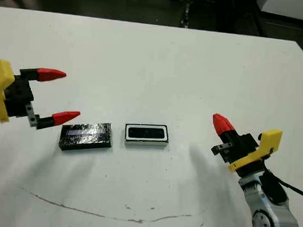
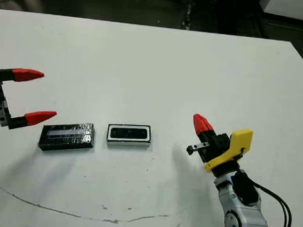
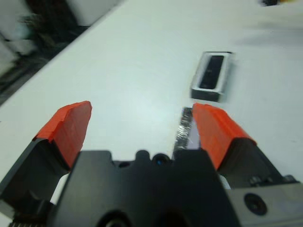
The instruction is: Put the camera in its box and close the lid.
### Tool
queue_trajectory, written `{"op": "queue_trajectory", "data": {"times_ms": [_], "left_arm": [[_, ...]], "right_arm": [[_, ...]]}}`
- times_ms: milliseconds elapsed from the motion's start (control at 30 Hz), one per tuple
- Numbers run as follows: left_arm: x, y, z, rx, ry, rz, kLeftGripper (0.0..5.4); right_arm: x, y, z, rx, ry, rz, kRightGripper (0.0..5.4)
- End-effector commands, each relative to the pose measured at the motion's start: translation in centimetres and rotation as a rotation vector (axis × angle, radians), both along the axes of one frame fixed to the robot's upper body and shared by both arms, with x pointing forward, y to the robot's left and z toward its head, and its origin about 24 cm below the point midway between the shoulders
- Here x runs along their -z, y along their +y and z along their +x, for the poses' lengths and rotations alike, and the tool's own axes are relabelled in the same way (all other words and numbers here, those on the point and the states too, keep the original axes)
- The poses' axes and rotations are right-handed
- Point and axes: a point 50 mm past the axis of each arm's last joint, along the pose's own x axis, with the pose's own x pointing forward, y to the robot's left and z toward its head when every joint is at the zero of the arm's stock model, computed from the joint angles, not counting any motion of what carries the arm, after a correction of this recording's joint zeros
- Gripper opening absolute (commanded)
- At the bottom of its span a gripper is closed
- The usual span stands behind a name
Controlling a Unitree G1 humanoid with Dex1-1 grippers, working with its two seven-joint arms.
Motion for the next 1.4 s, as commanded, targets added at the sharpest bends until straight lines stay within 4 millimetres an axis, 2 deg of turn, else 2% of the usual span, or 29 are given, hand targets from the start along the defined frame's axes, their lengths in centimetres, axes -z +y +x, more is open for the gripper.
{"op": "queue_trajectory", "data": {"times_ms": [33, 233, 533, 800, 1400], "left_arm": [[0.0, 0.2, 0.5, 0.118, 0.024, 0.019, 5.40], [0.7, -0.5, 1.5, 0.266, 0.057, 0.094, 5.40], [2.1, -1.7, 1.9, 0.330, 0.068, 0.158, 5.40], [4.4, -1.9, 1.7, 0.310, 0.174, 0.049, 5.40], [6.0, -2.0, 0.8, 0.273, 0.234, 0.035, 5.40]], "right_arm": [[0.3, -0.3, 0.0, 0.021, 0.009, 0.006, 0.02], [0.3, -0.4, 0.0, 0.038, 0.020, 0.002, 0.02], [0.5, -0.5, 0.0, 0.052, 0.026, -0.011, 0.02], [0.5, -0.4, 0.0, 0.059, 0.030, -0.009, 0.02], [0.6, -0.2, 0.0, 0.047, 0.027, -0.011, 0.02]]}}
